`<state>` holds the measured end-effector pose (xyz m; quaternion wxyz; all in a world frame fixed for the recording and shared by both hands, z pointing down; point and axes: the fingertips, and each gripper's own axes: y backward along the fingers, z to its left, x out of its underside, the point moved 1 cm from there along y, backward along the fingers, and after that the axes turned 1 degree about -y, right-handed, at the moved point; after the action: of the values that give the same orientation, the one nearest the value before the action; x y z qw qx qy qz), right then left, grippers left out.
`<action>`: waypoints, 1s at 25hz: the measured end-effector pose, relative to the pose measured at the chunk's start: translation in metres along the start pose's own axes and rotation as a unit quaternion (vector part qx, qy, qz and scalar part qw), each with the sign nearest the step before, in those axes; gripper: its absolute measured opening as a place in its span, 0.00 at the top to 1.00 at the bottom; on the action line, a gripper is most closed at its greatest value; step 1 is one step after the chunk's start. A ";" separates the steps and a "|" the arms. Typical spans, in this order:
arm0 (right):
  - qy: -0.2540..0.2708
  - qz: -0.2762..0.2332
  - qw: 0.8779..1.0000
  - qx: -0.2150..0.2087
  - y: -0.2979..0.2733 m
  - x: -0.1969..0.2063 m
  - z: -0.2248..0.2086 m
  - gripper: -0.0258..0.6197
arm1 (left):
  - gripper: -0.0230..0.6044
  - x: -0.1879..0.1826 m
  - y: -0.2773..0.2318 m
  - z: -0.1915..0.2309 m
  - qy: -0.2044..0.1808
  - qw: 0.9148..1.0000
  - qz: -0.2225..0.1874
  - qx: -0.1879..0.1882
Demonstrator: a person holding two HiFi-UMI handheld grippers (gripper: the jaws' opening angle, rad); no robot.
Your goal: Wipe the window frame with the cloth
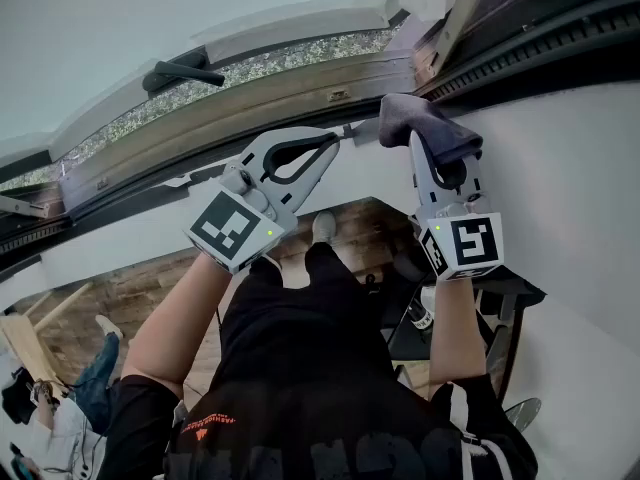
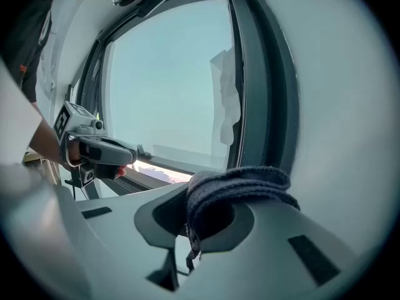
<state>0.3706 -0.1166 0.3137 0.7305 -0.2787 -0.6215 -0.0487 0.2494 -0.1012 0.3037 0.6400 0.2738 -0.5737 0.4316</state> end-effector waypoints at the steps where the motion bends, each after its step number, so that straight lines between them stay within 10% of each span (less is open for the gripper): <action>1: 0.009 0.006 1.000 0.007 -0.002 0.002 -0.002 0.91 | 0.93 0.001 -0.003 0.001 -0.001 1.000 0.000 0.001; 25: 0.040 0.056 0.996 0.060 -0.040 0.049 -0.027 0.91 | 0.93 0.020 -0.017 0.012 0.015 1.000 0.011 -0.005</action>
<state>0.3884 -0.1492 0.3713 0.7721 -0.2667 -0.5765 0.0186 0.2581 -0.1147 0.3280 0.6453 0.2580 -0.5687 0.4401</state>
